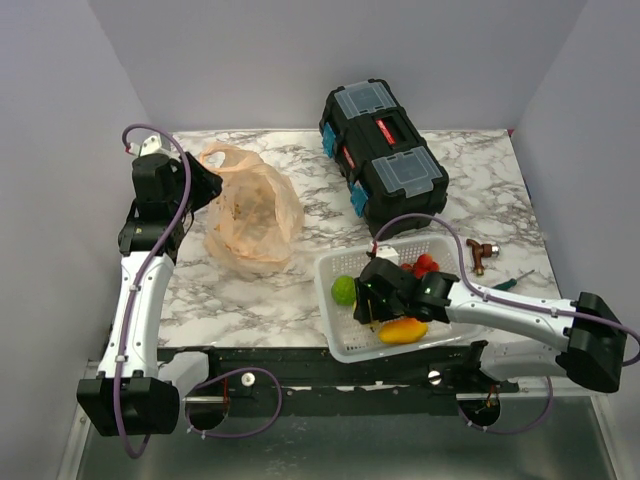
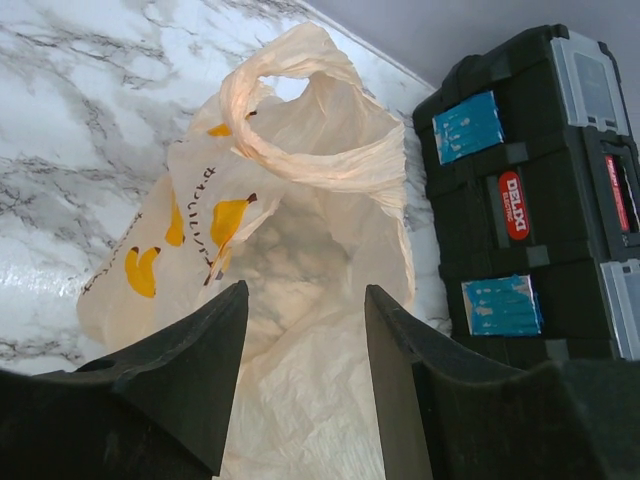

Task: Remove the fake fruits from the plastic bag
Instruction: Move the plastic bag to the center of the board.

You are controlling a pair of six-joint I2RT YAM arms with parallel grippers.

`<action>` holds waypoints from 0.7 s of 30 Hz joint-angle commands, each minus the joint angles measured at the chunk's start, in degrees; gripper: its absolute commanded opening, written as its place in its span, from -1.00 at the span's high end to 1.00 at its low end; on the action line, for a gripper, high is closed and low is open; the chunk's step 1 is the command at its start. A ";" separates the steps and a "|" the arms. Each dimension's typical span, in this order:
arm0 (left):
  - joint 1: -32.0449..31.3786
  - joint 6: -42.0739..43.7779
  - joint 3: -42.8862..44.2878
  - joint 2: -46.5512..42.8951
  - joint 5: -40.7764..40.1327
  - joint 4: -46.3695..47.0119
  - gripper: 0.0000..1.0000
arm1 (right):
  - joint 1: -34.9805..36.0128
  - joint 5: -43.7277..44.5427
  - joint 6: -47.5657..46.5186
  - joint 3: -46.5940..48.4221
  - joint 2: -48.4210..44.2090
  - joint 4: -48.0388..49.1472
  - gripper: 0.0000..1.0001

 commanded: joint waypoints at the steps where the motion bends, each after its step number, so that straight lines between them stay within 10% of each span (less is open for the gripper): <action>1: -0.53 2.14 -2.06 -1.16 6.76 4.73 0.04 | 0.27 -3.72 -1.54 1.89 3.04 -0.24 0.44; 21: -3.35 4.85 -7.17 -3.59 40.97 24.26 -0.13 | 0.22 -5.83 -3.21 2.74 8.10 2.99 -0.64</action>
